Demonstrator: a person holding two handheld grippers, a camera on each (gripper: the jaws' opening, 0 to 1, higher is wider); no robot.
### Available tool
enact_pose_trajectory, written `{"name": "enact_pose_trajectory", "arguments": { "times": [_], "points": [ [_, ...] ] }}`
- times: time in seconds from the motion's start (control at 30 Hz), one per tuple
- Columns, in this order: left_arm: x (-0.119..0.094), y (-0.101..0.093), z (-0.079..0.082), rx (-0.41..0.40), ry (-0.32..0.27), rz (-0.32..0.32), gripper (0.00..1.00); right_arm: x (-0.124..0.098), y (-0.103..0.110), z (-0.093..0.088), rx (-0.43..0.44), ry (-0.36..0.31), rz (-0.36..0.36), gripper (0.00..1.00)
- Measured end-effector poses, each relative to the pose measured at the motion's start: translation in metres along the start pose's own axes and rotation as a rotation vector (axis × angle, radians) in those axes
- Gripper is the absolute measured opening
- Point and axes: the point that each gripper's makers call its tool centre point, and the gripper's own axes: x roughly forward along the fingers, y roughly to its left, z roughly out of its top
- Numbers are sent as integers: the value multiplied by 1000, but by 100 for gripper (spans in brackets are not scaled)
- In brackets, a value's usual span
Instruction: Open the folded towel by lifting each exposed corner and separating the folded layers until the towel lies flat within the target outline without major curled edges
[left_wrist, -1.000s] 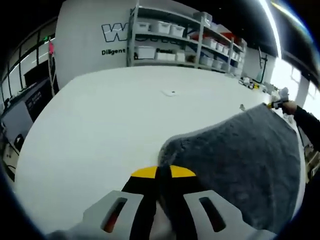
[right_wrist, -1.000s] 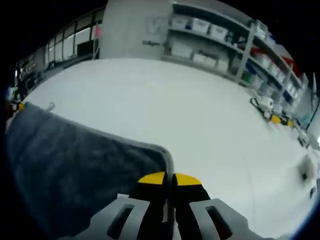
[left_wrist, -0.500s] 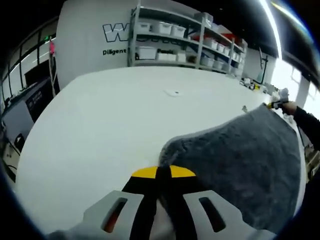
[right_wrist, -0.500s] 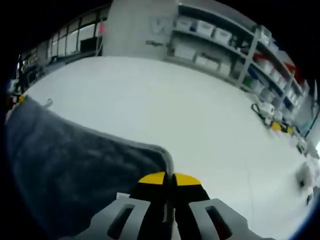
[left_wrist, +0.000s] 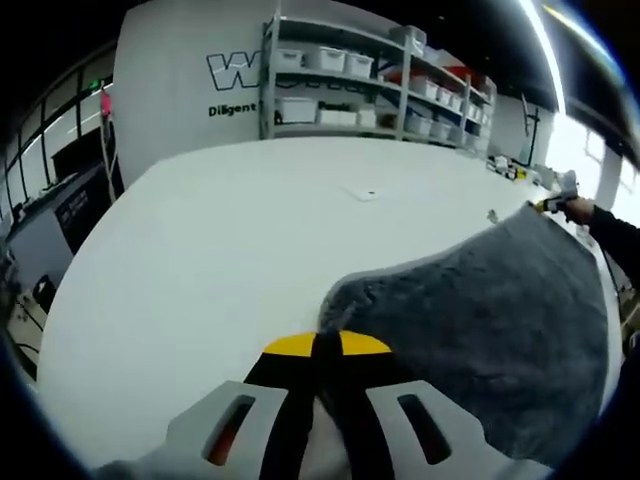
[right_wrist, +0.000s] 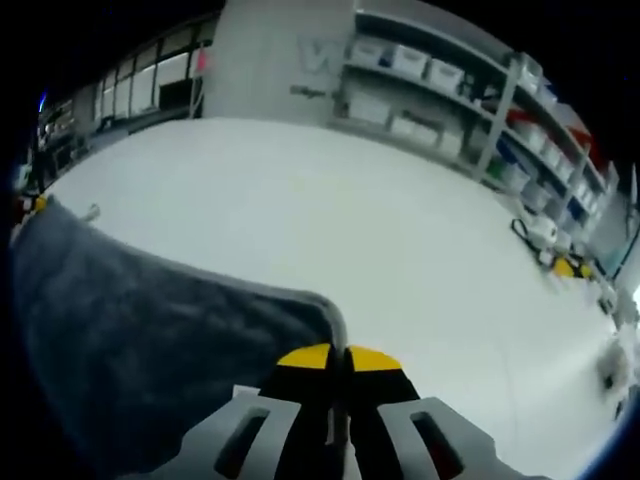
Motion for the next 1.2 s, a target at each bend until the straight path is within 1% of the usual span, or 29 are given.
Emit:
{"name": "enact_pose_trajectory", "arguments": {
  "times": [0.07, 0.17, 0.37, 0.43, 0.53, 0.67, 0.8, 1.0, 1.03, 1.1, 1.2],
  "points": [
    [4, 4, 2, 7, 0, 10, 3, 3, 2, 3, -13, -1, 4, 0],
    [9, 8, 6, 50, 8, 24, 3, 8, 3, 6, -21, -1, 5, 0],
    [27, 25, 18, 53, 8, 29, 3, 22, 8, 16, 14, -20, 9, 0],
    [33, 30, 22, 81, 13, 43, 3, 26, 10, 18, 13, -23, 8, 0],
    [41, 36, 27, 96, 17, 50, 3, 31, 10, 20, 19, -27, 10, 0],
    [50, 43, 32, 99, 17, 56, 3, 37, 10, 23, 38, -34, 19, 0],
    [53, 48, 34, 113, 22, 66, 3, 41, 14, 28, 30, -37, 25, 0],
    [56, 56, 37, 77, 6, 63, 3, 47, 19, 35, 43, -35, 28, 0],
    [60, 62, 40, 73, 7, 62, 3, 48, 20, 36, 45, -36, 25, 0],
    [64, 69, 42, 76, 13, 62, 3, 48, 20, 37, 43, -36, 25, 0],
    [65, 72, 43, 83, 19, 62, 3, 48, 21, 38, 34, -30, 28, 0]
  ]
}}
